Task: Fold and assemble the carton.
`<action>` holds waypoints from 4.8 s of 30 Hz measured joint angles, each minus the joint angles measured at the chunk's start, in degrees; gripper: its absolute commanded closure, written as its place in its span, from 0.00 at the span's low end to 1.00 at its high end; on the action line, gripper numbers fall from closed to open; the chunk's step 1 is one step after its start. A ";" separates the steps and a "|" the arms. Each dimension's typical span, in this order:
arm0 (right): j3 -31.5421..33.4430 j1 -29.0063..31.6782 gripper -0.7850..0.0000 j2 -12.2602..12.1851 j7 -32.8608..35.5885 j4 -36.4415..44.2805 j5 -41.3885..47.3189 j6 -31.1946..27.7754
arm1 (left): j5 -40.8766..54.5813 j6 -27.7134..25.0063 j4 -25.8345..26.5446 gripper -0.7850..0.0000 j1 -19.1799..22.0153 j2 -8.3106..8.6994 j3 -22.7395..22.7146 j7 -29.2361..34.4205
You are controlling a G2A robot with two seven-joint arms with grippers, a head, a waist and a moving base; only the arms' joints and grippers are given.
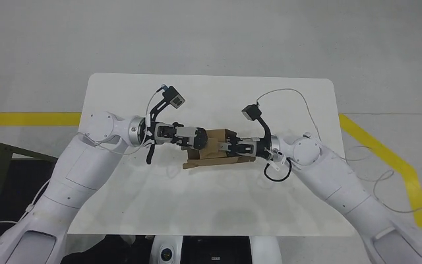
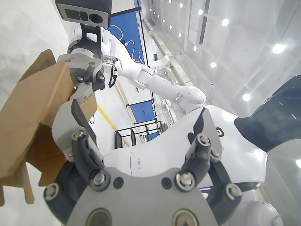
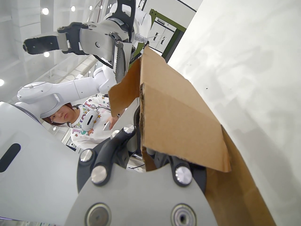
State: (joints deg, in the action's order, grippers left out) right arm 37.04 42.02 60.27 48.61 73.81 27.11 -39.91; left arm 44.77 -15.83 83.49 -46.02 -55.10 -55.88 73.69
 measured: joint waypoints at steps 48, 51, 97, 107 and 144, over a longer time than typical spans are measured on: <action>5.57 3.70 1.00 2.30 10.56 1.60 2.80 3.67 | -4.91 2.31 -1.92 0.00 -3.32 -0.11 -7.72 1.29; 5.26 3.47 1.00 2.73 11.29 1.01 3.34 3.67 | -5.02 2.56 -1.91 0.00 -3.12 -0.29 -7.39 1.45; 14.95 6.99 1.00 4.09 -7.29 2.56 -11.50 0.93 | -6.47 5.45 0.05 0.00 -5.04 -1.33 -7.12 2.68; 14.93 7.59 1.00 4.77 -9.39 3.79 -13.18 0.66 | -6.41 5.99 0.87 0.00 -5.18 -1.82 -5.87 2.74; 20.72 12.43 1.00 4.23 4.05 -0.04 -1.37 3.83 | -8.70 6.25 -1.72 0.00 -7.09 -0.59 -13.56 4.93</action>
State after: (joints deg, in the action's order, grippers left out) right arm 57.77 54.45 64.50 52.66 73.77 25.74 -36.08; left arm 36.07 -9.58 81.76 -53.11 -55.69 -69.44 78.63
